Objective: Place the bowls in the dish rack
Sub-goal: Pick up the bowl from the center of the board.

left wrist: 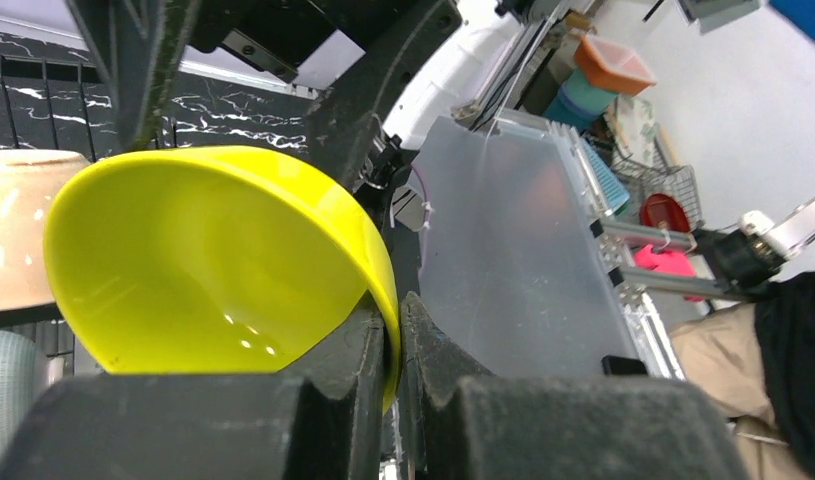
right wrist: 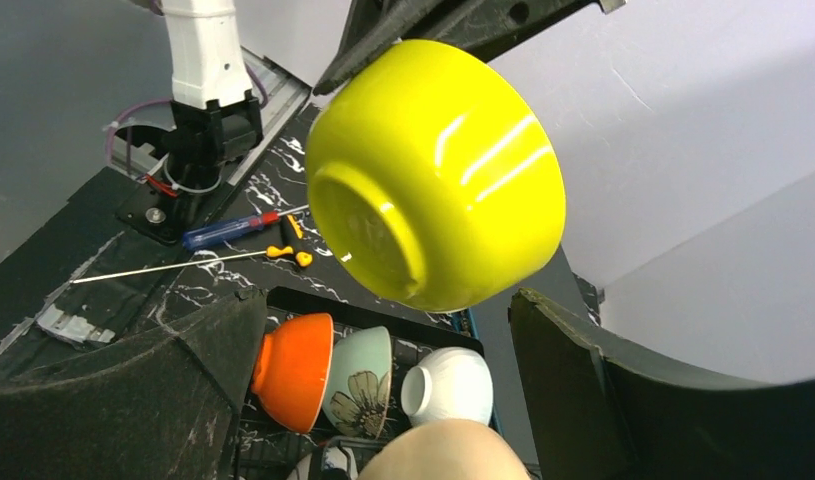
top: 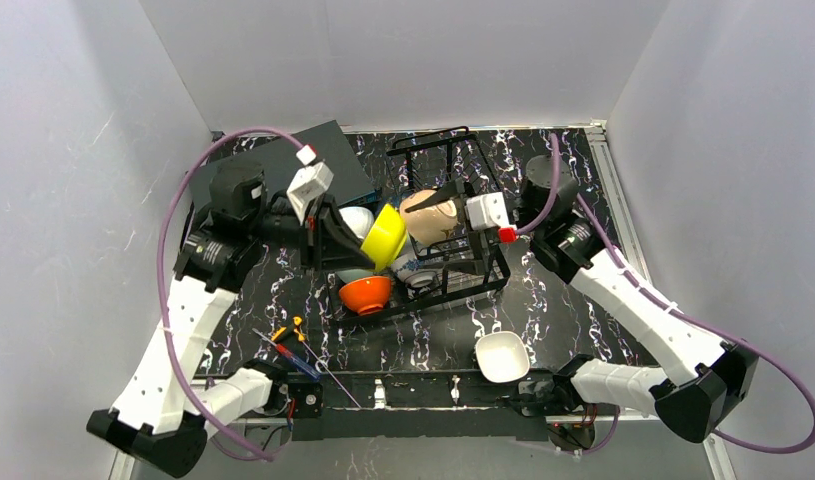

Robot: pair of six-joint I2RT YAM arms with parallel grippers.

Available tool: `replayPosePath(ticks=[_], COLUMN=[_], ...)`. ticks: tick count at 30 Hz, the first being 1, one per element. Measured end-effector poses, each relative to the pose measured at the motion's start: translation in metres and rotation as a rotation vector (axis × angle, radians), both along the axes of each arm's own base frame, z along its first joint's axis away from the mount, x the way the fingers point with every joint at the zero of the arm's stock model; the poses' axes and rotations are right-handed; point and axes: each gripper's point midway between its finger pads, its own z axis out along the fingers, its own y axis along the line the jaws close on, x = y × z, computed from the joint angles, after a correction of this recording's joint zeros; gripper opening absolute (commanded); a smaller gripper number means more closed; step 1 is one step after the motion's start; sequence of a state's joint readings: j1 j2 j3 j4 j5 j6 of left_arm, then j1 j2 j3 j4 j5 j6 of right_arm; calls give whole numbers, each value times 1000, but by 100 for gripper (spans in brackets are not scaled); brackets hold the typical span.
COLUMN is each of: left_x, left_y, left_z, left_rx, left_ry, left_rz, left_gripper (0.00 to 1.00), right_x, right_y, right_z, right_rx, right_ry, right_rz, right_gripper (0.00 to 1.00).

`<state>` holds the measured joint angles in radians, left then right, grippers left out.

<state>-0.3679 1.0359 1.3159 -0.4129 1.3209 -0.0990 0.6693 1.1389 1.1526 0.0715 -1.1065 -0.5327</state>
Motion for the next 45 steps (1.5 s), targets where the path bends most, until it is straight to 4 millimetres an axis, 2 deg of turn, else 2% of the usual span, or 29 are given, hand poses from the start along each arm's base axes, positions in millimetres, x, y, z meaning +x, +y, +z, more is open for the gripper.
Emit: replayPosePath(ticks=[4, 9, 14, 23, 25, 27, 32, 35, 38, 41, 45], left_x=[-19, -32, -37, -40, -41, -43, -47, -47, -44, -41, -33], left_y=[8, 14, 16, 17, 17, 18, 19, 19, 19, 19, 20], left_z=[-10, -20, -30, -35, -35, -35, -37, -38, -39, -40, -43], left_rx=[1, 2, 10, 14, 15, 17, 20, 23, 26, 32, 43], left_ry=[-55, -82, -64, -47, -46, -41, -34, -35, -45, -60, -118], left_rz=[-2, -5, -8, -13, -13, -13, -15, -12, -3, 13, 54], left_gripper=[0, 0, 0, 0, 0, 0, 0, 0, 1, 12, 55], right_x=[-8, -17, -21, -35, -36, -36, -36, -37, -36, -34, -31], right_y=[11, 27, 43, 63, 65, 65, 63, 62, 62, 62, 63], right_z=[-8, -15, -16, -25, -27, -29, -35, -37, -37, -38, -40], right_rx=[-12, -21, -20, -34, -37, -37, -58, -61, -63, -65, -77], right_ry=[-19, -43, -75, -115, -124, -138, -143, -151, -156, -160, -155], right_rz=[39, 74, 98, 172, 180, 182, 186, 189, 181, 175, 152], right_gripper=[99, 99, 99, 97, 89, 76, 24, 4, 1, 1, 1])
